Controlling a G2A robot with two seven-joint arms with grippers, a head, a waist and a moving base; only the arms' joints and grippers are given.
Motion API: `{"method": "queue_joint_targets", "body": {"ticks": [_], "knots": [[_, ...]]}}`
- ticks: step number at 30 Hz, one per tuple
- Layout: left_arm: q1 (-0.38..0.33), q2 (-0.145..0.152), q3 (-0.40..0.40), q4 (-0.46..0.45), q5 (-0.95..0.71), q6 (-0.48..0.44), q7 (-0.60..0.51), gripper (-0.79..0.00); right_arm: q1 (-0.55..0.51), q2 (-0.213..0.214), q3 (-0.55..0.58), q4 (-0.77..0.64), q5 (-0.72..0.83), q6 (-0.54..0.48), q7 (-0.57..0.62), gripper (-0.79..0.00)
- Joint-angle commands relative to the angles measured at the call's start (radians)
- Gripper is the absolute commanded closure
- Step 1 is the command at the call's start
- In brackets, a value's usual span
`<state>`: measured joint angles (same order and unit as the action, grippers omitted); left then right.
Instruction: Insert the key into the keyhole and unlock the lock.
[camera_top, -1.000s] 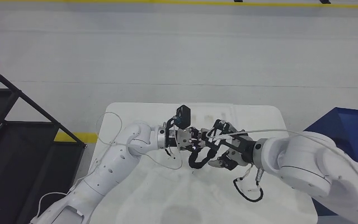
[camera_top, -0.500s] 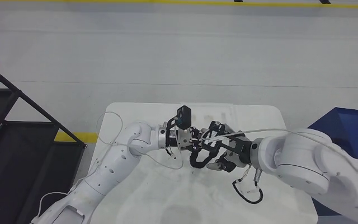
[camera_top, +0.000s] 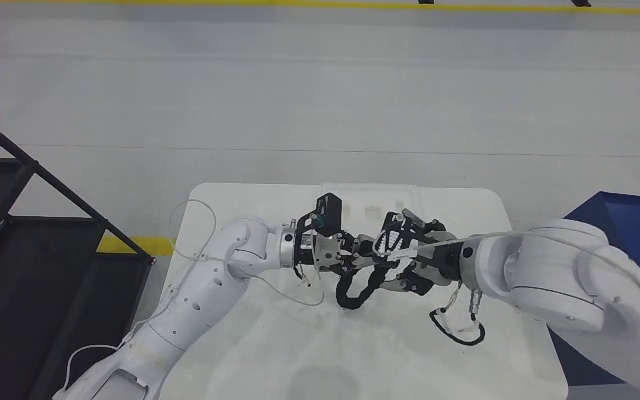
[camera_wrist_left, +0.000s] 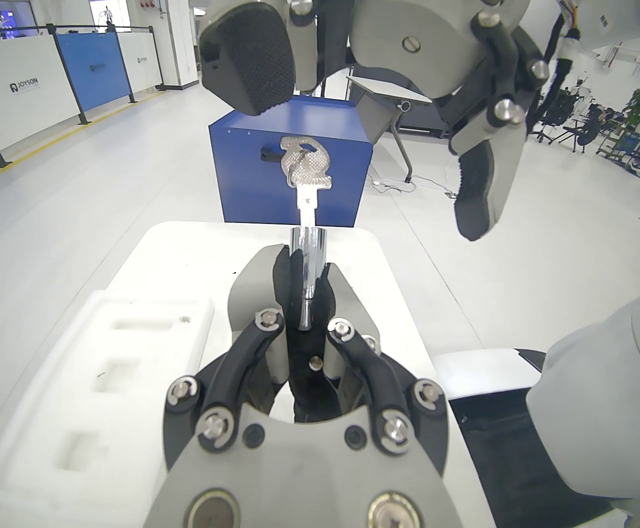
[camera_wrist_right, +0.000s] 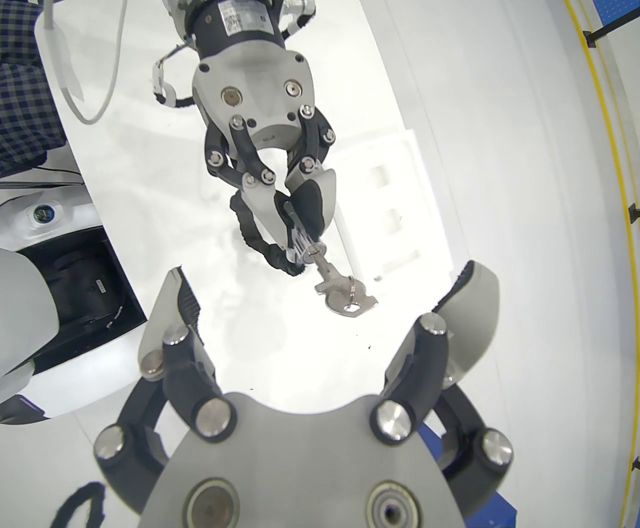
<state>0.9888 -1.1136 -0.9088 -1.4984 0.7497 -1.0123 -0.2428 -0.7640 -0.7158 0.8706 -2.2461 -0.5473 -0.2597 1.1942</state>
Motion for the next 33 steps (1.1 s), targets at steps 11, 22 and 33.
{"method": "queue_joint_targets", "body": {"ticks": [11,22,33], "knots": [[-0.002,0.019,0.010,-0.013,-0.054,0.000,-0.032,0.000,-0.053,0.006,0.022,-0.068,-0.130,0.021,0.022,-0.326],[-0.011,0.034,0.020,-0.025,-0.080,0.000,-0.043,0.000,-0.043,-0.010,-0.004,-0.092,-0.191,0.030,0.059,-0.163],[-0.022,0.044,0.042,-0.030,-0.087,0.000,-0.045,0.000,-0.053,-0.019,0.030,-0.091,-0.124,0.075,0.041,0.000]]}}
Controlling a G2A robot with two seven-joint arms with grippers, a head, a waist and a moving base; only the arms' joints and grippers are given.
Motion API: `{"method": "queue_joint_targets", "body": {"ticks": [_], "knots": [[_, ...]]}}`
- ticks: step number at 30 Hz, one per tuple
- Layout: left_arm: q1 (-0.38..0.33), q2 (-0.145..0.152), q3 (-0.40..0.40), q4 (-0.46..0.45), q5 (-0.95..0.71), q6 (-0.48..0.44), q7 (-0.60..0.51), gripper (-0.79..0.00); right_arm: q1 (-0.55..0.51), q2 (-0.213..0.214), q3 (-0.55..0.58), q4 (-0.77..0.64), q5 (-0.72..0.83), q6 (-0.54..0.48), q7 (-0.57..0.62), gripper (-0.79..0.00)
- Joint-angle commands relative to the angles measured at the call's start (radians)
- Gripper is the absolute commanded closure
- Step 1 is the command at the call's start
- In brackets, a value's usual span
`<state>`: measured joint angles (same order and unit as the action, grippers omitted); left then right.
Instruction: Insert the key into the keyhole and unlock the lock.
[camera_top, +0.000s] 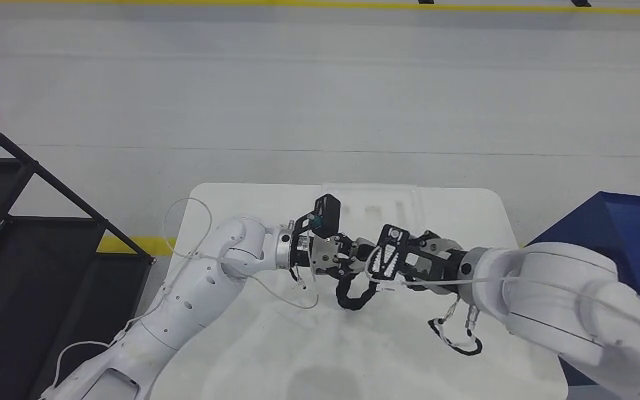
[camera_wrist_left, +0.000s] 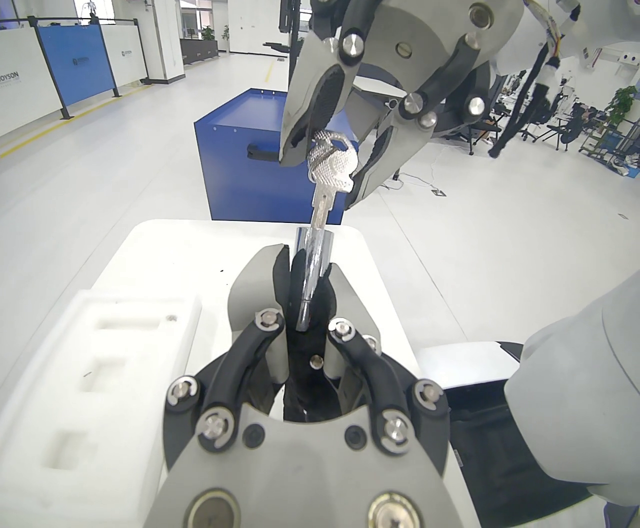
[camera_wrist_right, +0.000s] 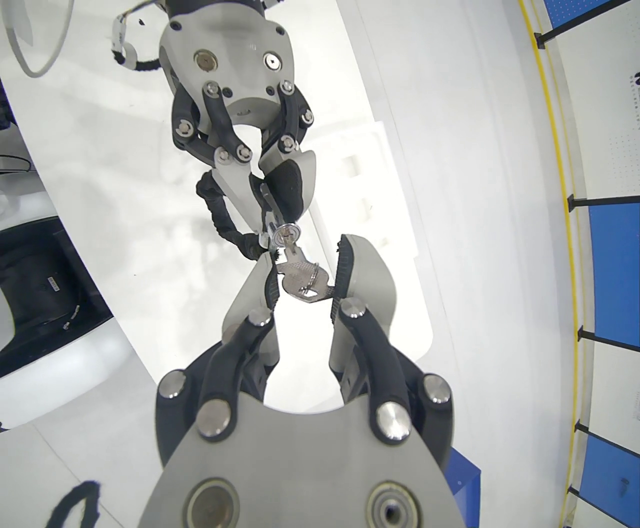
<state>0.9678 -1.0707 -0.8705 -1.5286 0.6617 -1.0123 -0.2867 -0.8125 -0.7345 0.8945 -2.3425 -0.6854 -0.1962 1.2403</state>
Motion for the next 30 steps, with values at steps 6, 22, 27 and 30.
{"method": "queue_joint_targets", "body": {"ticks": [6,22,27,30], "knots": [[-0.010,0.002,0.022,-0.002,0.007,0.000,0.001,0.000,-0.030,-0.004,0.039,0.046,0.102,0.112,-0.006,0.000],[-0.019,0.007,0.039,0.011,0.031,0.000,0.030,0.000,-0.169,0.000,0.170,0.064,0.283,0.304,-0.121,-0.785],[-0.021,0.010,0.038,0.012,0.038,0.000,0.037,0.000,-0.198,0.012,0.217,0.059,0.241,0.137,-0.123,-0.785],[-0.023,0.012,0.038,0.016,0.039,0.000,0.037,0.000,-0.206,0.020,0.233,0.057,0.196,-0.027,-0.107,-0.785]]}}
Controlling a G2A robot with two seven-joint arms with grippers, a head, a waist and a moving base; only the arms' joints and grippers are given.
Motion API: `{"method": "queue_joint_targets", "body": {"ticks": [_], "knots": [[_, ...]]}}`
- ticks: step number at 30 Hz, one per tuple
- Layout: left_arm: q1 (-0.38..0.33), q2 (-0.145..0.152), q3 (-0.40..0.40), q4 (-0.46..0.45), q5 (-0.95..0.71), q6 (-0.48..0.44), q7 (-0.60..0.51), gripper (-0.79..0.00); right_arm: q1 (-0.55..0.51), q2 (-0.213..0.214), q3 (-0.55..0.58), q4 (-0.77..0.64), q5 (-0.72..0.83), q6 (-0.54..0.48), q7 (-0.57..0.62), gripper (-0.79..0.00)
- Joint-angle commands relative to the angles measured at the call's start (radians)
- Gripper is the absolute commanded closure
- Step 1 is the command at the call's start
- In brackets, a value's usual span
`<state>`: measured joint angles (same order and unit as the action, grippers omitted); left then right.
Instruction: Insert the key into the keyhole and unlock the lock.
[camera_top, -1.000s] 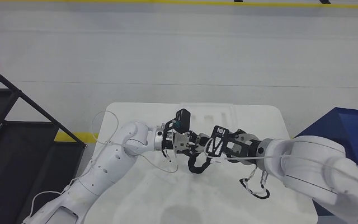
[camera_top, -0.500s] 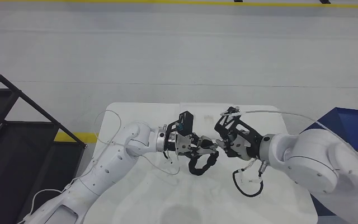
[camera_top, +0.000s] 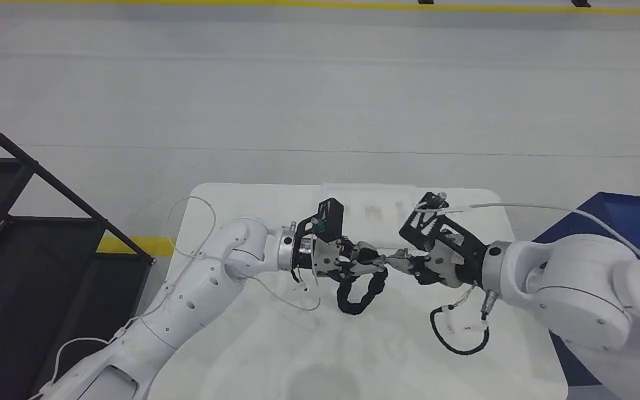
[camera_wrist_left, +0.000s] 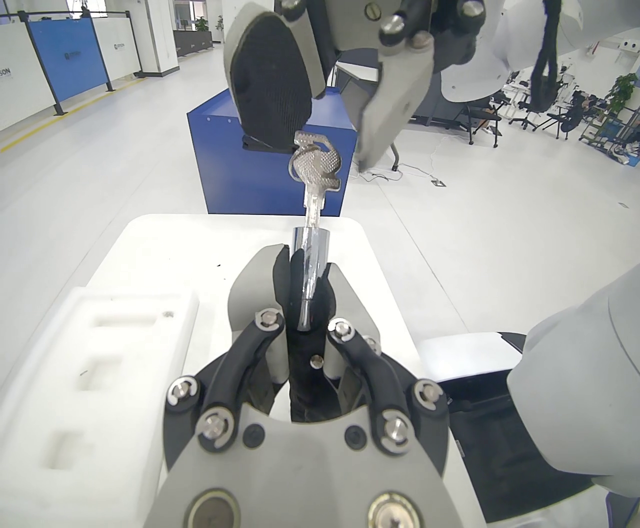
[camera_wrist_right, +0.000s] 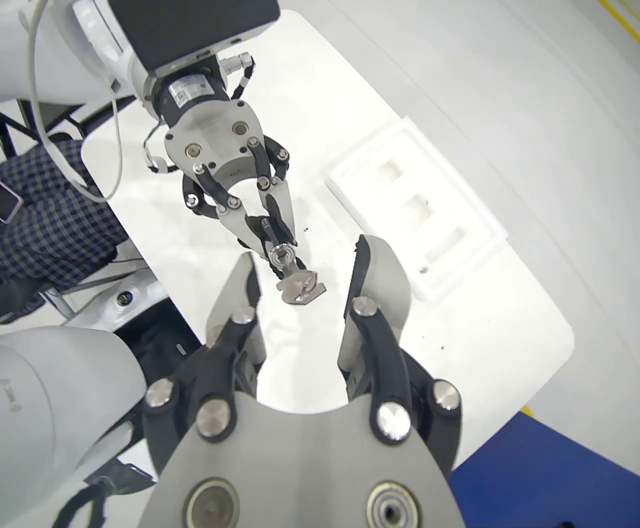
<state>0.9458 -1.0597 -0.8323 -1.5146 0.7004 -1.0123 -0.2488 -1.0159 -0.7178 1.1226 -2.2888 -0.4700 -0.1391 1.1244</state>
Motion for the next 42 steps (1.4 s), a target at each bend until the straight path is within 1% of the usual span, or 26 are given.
{"method": "queue_joint_targets", "body": {"ticks": [1,2,4,8,19,25,27,31,32,34,36,37,39,40,42], "knots": [[-0.003,0.002,-0.001,0.003,0.000,0.000,-0.002,0.000,-0.005,0.006,0.004,0.002,-0.034,-0.139,0.024,-0.785],[-0.004,0.003,-0.001,0.003,0.001,0.000,-0.004,0.000,-0.008,0.006,0.005,0.005,-0.025,-0.191,0.012,-0.785],[-0.007,0.004,-0.002,0.002,-0.004,0.000,-0.008,0.000,-0.013,0.010,0.015,0.025,-0.051,-0.246,0.019,-0.785],[-0.015,0.010,-0.003,-0.002,-0.017,0.000,-0.028,0.000,-0.028,0.014,0.036,0.037,-0.074,-0.307,-0.014,-0.785],[-0.032,0.020,-0.006,-0.024,-0.049,0.000,-0.071,0.000,-0.029,0.014,0.036,0.036,-0.076,-0.310,-0.018,-0.785],[-0.035,0.024,-0.004,-0.027,-0.063,0.000,-0.087,0.000,-0.005,0.014,0.013,0.027,-0.195,-0.489,-0.047,-0.785],[-0.036,0.024,0.000,-0.028,-0.067,0.000,-0.094,0.000,0.004,0.013,-0.001,0.026,-0.220,-0.536,-0.046,-0.785],[-0.038,0.024,0.009,-0.027,-0.076,0.000,-0.102,0.000,0.027,0.008,-0.026,0.031,-0.271,-0.618,-0.097,-0.785],[-0.038,0.024,0.011,-0.026,-0.078,0.000,-0.103,0.000,0.032,0.007,-0.030,0.032,-0.285,-0.631,-0.116,-0.760],[-0.040,0.024,0.015,-0.025,-0.080,0.000,-0.106,0.000,0.036,0.004,-0.037,0.037,-0.316,-0.646,-0.149,-0.650],[-0.041,0.024,0.019,-0.024,-0.082,0.000,-0.108,0.000,0.038,0.002,-0.044,0.037,-0.350,-0.658,-0.176,-0.489],[-0.042,0.024,0.020,-0.023,-0.083,0.000,-0.108,0.000,0.038,0.001,-0.047,0.039,-0.364,-0.661,-0.186,-0.391],[-0.044,0.024,0.023,-0.022,-0.085,0.000,-0.109,0.000,0.037,-0.001,-0.053,0.042,-0.385,-0.666,-0.201,-0.345],[-0.044,0.024,0.024,-0.021,-0.086,0.000,-0.110,0.000,0.038,-0.001,-0.054,0.042,-0.397,-0.666,-0.206,-0.339],[-0.047,0.024,0.027,-0.019,-0.089,0.000,-0.110,0.000,0.035,-0.002,-0.057,0.043,-0.418,-0.663,-0.214,-0.351]]}}
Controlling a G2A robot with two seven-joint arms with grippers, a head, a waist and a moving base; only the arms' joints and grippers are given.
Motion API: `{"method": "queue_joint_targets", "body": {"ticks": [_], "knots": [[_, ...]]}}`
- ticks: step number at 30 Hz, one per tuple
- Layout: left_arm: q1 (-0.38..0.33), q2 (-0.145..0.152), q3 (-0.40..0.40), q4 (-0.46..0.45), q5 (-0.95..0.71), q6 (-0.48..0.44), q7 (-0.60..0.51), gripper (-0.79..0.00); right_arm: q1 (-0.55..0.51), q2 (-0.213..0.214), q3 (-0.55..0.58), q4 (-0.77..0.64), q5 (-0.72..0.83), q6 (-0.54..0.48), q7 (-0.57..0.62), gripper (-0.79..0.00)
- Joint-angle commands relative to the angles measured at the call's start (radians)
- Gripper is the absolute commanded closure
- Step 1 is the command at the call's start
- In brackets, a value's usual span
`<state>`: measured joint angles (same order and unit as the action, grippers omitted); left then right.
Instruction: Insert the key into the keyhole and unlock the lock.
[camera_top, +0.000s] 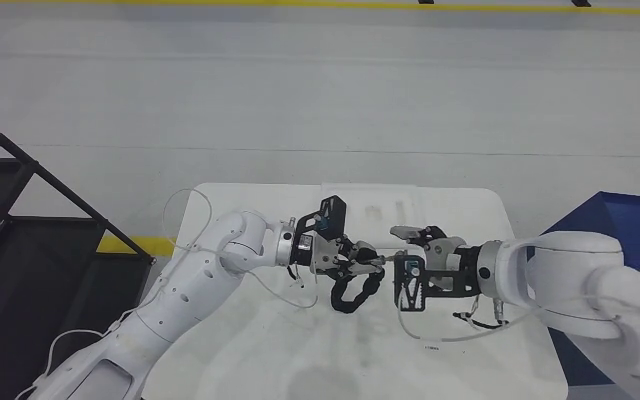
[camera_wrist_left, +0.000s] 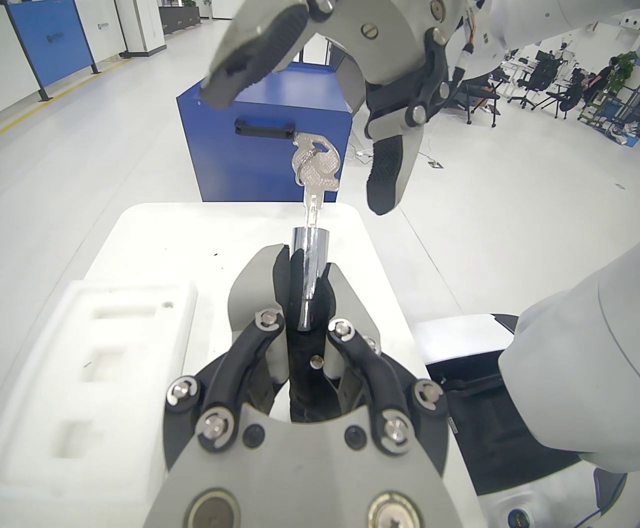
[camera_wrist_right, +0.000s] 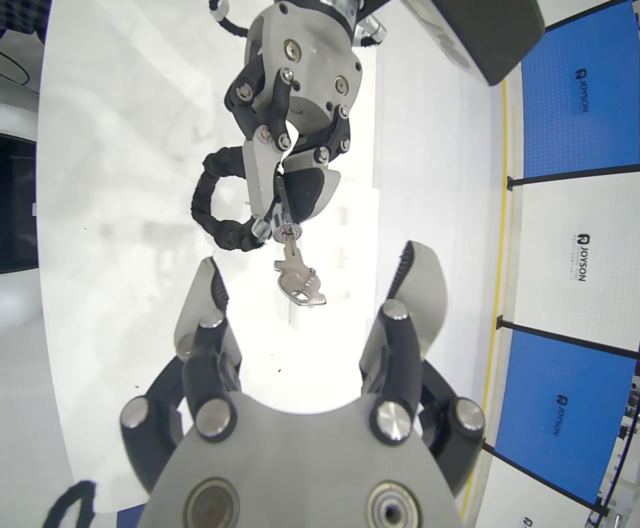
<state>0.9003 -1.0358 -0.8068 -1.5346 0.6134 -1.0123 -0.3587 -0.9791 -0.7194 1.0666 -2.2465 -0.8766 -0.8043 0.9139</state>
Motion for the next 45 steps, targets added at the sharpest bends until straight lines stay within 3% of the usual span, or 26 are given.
{"method": "queue_joint_targets", "body": {"ticks": [1,7,10,16,24,28,37,45], "knots": [[-0.002,0.000,0.002,0.002,-0.002,0.000,-0.001,0.000,-0.002,0.000,-0.002,0.000,-0.023,0.004,-0.001,-0.345],[-0.007,0.001,0.007,0.003,-0.004,0.000,-0.002,0.000,-0.010,0.000,-0.005,-0.016,-0.054,0.003,-0.006,-0.259],[-0.008,0.002,0.009,0.004,-0.008,0.000,-0.005,0.000,-0.014,0.000,-0.003,-0.021,-0.059,0.004,-0.012,-0.135],[-0.011,0.003,0.011,0.003,-0.012,0.000,-0.003,0.000,-0.023,0.001,0.003,-0.021,-0.055,0.011,-0.022,0.000],[-0.013,0.006,0.013,0.002,-0.012,0.000,0.003,0.000,-0.052,0.002,0.032,0.019,0.112,0.122,-0.027,0.000],[-0.011,0.006,0.012,-0.001,-0.002,0.000,0.016,0.000,-0.054,0.004,0.032,0.034,0.203,0.146,0.026,0.000],[0.000,0.004,-0.001,-0.019,0.090,0.000,0.074,0.000,-0.112,0.005,0.079,0.043,0.345,0.345,0.010,0.000],[0.015,0.001,-0.014,-0.039,0.161,0.000,0.125,0.000,-0.161,0.014,0.126,0.023,0.404,0.392,0.072,0.000]]}}
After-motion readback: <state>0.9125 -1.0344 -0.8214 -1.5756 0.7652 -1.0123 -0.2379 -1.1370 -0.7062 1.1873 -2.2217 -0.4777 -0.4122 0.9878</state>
